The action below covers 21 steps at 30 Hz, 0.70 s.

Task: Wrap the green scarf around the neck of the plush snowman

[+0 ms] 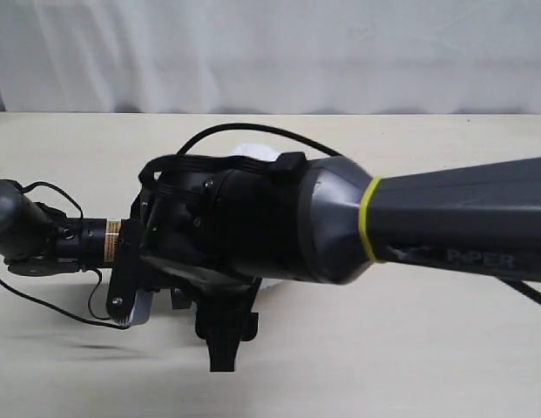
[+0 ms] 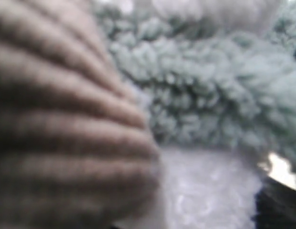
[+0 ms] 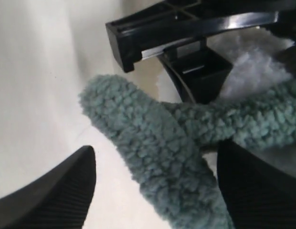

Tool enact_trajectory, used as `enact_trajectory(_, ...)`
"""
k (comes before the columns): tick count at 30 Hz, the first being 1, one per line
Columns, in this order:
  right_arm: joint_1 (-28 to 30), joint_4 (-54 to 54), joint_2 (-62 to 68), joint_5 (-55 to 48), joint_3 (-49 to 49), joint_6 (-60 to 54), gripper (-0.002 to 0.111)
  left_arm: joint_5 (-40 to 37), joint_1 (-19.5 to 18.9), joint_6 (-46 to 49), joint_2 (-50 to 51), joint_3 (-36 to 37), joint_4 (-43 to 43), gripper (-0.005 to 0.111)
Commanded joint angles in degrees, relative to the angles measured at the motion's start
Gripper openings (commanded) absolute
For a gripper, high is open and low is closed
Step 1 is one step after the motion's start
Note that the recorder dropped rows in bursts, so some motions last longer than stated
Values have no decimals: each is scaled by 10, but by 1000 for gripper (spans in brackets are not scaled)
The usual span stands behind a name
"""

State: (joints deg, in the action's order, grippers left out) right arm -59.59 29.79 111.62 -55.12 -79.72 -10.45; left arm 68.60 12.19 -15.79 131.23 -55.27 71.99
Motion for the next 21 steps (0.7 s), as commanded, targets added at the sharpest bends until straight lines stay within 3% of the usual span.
enact_trajectory(1,-2,32,7,-2,0,10,67,14,2,-5,-2,-2,-7,0)
enact_trajectory(4,-2,32,7,-2,0,10,60,14,2,-5,-2,-2,-8,0)
enact_trajectory(13,-12,41,7,-7,0,1,5,14,2,-5,-2,-2,-8,0)
enact_trajectory(21,-25,45,-7,-20,0,0,4,14,2,-4,-2,-2,-9,0)
